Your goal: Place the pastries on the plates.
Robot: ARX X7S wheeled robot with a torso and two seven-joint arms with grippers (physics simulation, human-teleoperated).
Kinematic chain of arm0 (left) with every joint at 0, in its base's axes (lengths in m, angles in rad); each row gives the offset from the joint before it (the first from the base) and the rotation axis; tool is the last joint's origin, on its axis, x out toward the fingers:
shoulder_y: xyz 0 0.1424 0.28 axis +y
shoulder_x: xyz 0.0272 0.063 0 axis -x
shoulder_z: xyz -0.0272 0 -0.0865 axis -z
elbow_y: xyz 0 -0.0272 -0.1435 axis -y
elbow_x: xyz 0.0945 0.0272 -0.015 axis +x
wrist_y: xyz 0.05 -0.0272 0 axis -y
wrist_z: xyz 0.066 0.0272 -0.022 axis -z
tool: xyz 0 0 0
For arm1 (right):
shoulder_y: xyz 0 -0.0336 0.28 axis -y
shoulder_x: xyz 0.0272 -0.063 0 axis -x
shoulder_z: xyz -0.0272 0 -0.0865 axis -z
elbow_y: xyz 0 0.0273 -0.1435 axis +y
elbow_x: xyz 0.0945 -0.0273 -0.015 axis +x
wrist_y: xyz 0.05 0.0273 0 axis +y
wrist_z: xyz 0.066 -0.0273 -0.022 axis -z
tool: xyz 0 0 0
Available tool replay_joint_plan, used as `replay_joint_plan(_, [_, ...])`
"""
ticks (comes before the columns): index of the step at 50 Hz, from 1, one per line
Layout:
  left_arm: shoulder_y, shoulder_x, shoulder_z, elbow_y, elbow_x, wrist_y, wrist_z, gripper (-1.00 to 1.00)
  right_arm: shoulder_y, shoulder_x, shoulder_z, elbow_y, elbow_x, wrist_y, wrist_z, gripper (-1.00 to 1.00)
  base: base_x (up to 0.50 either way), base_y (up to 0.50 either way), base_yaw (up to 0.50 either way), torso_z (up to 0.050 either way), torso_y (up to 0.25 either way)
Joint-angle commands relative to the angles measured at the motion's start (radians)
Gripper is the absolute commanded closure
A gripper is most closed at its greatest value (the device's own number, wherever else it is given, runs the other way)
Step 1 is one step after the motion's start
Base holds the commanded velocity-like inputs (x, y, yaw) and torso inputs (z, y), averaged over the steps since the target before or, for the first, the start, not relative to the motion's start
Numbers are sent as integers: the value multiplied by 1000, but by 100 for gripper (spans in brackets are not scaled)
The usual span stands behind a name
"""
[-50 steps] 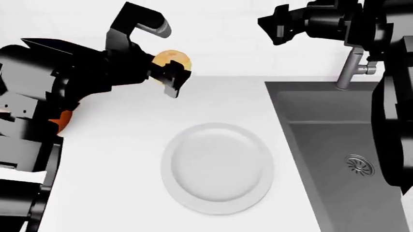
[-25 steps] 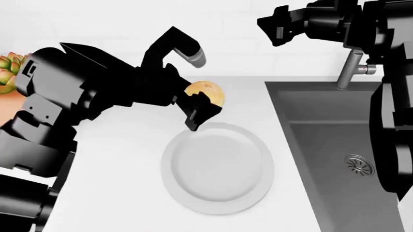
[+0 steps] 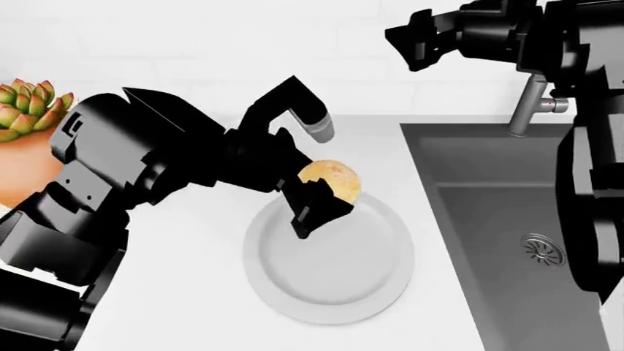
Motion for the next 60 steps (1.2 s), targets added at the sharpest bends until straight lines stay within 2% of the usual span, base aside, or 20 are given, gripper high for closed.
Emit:
replay_joint_plan(1, [48,28,19,16,-32,-16,-3,100,-6,-3,-7,0,0,-5,-10,-100,0,0,0,0,0])
replay_joint_plan(10, [60,8,58,13,-16,-5,5,100,-14,0,-6,-14,3,0,-7,-100,0,0,0,0,0])
replay_joint_plan(48, [87,23,112,-39,15,48,-15,100,-49,13,3,-86,25,48,-2,-100,0,0,0,0,0])
replay_joint_plan(49, [87,23,113,-38,15,48,-15,-100,-50,14,4,-88,26,50,-1,-100,0,0,0,0,0])
replay_joint_plan(60, [91,16,106,-12,8,55,-25,-100,-51,14,1,-95,28,58,-3,-100,0,0,0,0,0])
